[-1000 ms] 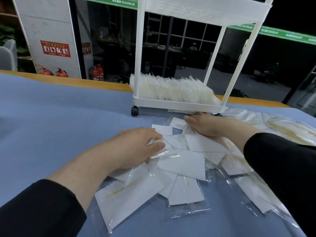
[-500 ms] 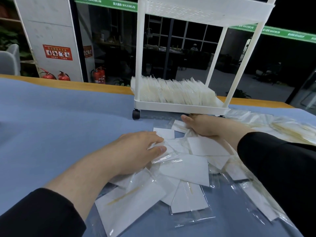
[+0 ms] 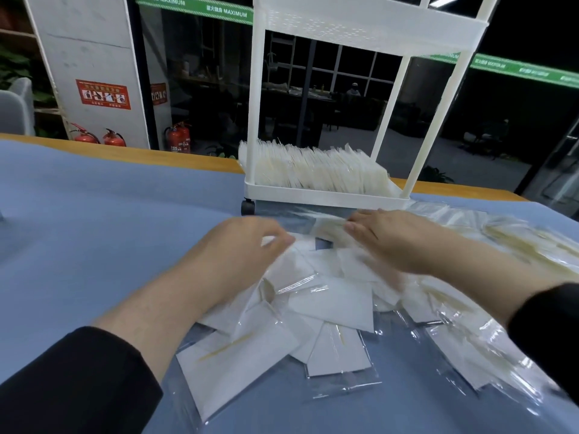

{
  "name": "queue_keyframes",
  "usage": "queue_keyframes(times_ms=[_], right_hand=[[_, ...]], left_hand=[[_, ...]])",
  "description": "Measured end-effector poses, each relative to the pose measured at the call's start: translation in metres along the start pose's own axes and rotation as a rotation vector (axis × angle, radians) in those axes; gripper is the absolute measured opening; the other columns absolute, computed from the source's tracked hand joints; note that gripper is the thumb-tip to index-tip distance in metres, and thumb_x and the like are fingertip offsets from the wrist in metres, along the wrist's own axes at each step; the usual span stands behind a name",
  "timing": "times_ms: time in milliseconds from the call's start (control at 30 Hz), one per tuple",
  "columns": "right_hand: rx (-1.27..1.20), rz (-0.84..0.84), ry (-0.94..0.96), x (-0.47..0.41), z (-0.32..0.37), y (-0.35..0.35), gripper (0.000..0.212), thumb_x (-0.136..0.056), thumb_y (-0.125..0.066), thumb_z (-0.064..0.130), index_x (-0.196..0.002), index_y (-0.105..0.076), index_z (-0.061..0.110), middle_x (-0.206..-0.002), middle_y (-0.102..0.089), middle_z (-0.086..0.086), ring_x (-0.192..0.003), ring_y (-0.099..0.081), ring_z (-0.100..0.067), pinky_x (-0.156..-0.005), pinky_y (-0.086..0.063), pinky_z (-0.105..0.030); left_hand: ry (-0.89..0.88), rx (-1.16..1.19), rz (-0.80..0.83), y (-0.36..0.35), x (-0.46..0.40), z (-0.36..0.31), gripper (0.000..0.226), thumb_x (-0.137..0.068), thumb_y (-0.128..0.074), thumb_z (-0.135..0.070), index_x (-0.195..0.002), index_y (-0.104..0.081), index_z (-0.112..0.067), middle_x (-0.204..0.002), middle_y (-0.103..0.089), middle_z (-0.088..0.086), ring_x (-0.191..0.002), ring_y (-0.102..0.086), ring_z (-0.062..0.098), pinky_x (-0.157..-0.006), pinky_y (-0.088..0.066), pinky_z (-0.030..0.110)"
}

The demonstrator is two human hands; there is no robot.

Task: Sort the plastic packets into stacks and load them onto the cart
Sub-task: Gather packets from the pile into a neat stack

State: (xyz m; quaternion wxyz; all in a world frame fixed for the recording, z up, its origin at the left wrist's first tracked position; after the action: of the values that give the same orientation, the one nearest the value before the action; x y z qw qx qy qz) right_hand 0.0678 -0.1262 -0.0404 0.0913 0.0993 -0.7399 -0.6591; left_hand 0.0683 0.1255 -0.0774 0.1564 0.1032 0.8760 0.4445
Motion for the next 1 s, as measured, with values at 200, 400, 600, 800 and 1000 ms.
queue_keyframes(times_ms=[200, 400, 600, 800, 1000], right_hand=[[-0.065, -0.060, 0.130, 0.069, 0.050, 0.015, 0.071, -0.090, -0.007, 0.069, -0.099, -0.064, 0.027, -0.098, -0.069, 0.008, -0.111, -0.059, -0.010, -0.112, -0.023, -0.011], [-0.345, -0.240, 0.019, 0.047, 0.049, 0.001, 0.031, -0.090, -0.057, 0.059, -0.108, -0.065, 0.037, -0.123, -0.059, 0.022, -0.099, -0.055, 0.003, -0.084, -0.042, -0.021], [-0.384, 0.075, 0.096, 0.042, 0.044, -0.026, 0.086, -0.076, -0.063, 0.074, -0.151, -0.030, 0.047, -0.155, -0.020, 0.034, -0.137, -0.024, 0.008, -0.122, -0.018, -0.033], [-0.354, -0.084, 0.168, 0.040, 0.045, -0.025, 0.041, -0.094, -0.060, 0.032, -0.131, -0.054, 0.049, -0.134, -0.044, 0.038, -0.123, -0.041, 0.006, -0.096, -0.026, 0.000], [-0.399, -0.227, 0.164, 0.035, 0.041, -0.026, 0.039, -0.094, -0.053, 0.011, -0.116, -0.071, 0.037, -0.123, -0.054, 0.031, -0.108, -0.044, 0.008, -0.085, -0.028, 0.004]], left_hand=[[-0.026, 0.161, -0.378, 0.015, 0.001, -0.002, 0.031, -0.101, -0.048, -0.047, -0.091, -0.066, -0.024, -0.095, -0.065, -0.007, -0.090, -0.060, 0.016, -0.079, -0.050, 0.038], [0.042, -0.248, 0.256, 0.003, 0.015, -0.009, 0.072, -0.088, -0.052, -0.075, -0.150, -0.038, -0.042, -0.152, -0.044, -0.012, -0.136, -0.045, 0.016, -0.109, -0.039, 0.035], [0.156, -0.346, 0.269, 0.014, 0.016, -0.006, 0.073, -0.077, -0.055, -0.084, -0.137, -0.045, -0.042, -0.141, -0.051, -0.013, -0.127, -0.049, 0.018, -0.104, -0.043, 0.040], [0.227, -0.479, 0.401, 0.018, 0.020, -0.003, 0.052, -0.074, -0.060, -0.082, -0.098, -0.057, -0.037, -0.111, -0.057, -0.013, -0.106, -0.054, 0.017, -0.094, -0.050, 0.042], [0.204, -0.428, 0.390, 0.025, 0.018, 0.001, 0.014, -0.086, -0.063, -0.049, -0.098, -0.056, -0.047, -0.102, -0.059, -0.016, -0.094, -0.059, 0.013, -0.085, -0.053, 0.034]])
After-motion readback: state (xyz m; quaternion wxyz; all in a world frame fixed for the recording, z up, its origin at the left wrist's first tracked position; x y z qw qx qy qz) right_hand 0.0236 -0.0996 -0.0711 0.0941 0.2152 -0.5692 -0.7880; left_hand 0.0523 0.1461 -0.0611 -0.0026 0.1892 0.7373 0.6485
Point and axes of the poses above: each hand's wrist, its own x-axis away from the middle knuckle, its own y-axis out of the back of the hand, z = x × y, the point moved 1 cm from there along -x, towards the middle knuckle
